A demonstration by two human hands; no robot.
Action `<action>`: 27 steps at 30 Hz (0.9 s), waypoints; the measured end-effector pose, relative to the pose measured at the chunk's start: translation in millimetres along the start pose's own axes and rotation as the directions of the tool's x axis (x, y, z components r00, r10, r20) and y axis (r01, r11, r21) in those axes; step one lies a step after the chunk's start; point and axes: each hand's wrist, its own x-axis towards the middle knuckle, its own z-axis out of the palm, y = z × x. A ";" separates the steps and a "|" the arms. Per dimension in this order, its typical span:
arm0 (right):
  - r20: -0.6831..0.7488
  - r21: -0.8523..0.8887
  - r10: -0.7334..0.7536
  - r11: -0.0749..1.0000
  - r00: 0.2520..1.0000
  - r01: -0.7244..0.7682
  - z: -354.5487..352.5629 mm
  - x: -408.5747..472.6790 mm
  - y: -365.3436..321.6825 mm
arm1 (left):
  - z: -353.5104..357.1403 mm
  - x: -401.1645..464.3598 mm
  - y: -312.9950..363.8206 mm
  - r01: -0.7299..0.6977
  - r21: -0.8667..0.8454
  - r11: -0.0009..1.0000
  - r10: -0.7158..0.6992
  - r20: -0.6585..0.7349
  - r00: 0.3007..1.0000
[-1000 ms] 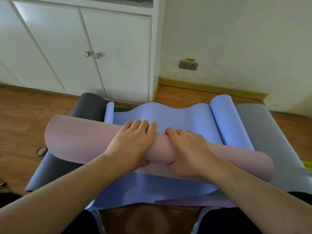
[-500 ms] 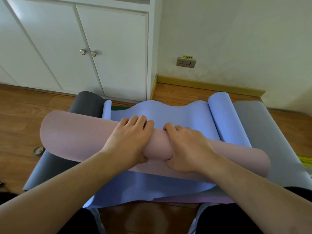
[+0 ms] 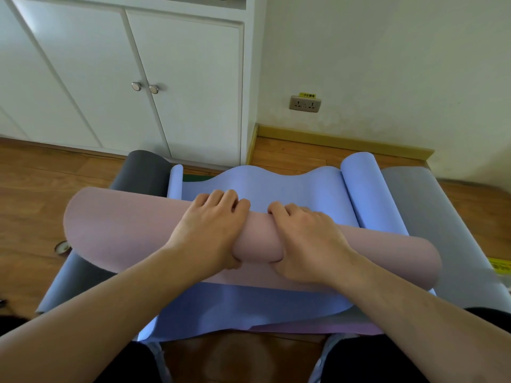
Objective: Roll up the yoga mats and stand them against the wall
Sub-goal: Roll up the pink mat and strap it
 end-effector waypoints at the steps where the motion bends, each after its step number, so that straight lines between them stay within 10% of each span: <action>1: 0.008 0.005 0.001 1.000 1.000 -0.001 -0.1 -0.1 -0.7 | 1.1 0.9 -0.9 -0.005 -0.017 1.000 0.005 -0.012 1.000; 27: 0.014 -0.091 -0.023 0.996 1.000 0.025 -3.4 1.6 -1.2 | -17.6 -2.6 -8.9 0.080 -0.203 0.976 -0.065 0.080 0.995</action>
